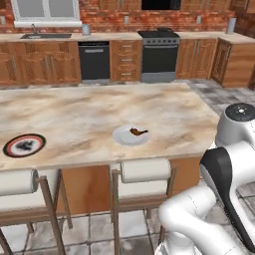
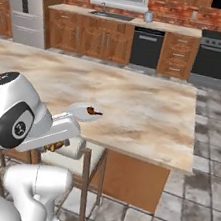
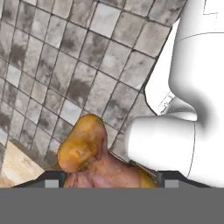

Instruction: Take the chicken drumsticks from the pan and place one on each plate on the dining counter.

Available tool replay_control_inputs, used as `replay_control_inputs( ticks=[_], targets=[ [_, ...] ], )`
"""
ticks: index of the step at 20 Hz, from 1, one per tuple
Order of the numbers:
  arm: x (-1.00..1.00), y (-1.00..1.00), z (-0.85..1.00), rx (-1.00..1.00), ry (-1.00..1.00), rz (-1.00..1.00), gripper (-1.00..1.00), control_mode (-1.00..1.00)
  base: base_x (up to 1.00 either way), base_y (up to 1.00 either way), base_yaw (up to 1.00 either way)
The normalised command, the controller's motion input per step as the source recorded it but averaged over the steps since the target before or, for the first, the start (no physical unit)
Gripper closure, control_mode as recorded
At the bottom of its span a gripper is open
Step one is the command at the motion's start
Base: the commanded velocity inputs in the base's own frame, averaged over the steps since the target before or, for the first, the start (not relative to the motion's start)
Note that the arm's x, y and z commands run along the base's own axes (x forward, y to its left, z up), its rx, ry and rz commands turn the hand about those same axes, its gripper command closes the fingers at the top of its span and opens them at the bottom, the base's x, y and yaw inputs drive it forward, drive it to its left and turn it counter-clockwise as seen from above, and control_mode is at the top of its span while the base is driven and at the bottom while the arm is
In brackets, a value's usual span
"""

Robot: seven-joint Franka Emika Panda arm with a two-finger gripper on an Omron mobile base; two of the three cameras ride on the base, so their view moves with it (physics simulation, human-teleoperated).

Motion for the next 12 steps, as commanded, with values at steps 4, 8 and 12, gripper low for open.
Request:
replay_control_inputs(
  ticks=[4,8,12],
  targets=[
    [0.0,0.0,0.0,0.0,0.0,0.0,1.0,1.0,-0.02,0.95,-0.28],
    [0.0,0.0,0.0,0.0,0.0,0.0,1.0,1.0,0.0,0.96,-0.23],
    [0.0,0.0,0.0,0.0,0.0,0.0,1.0,1.0,0.0,0.97,-0.22]
  ],
)
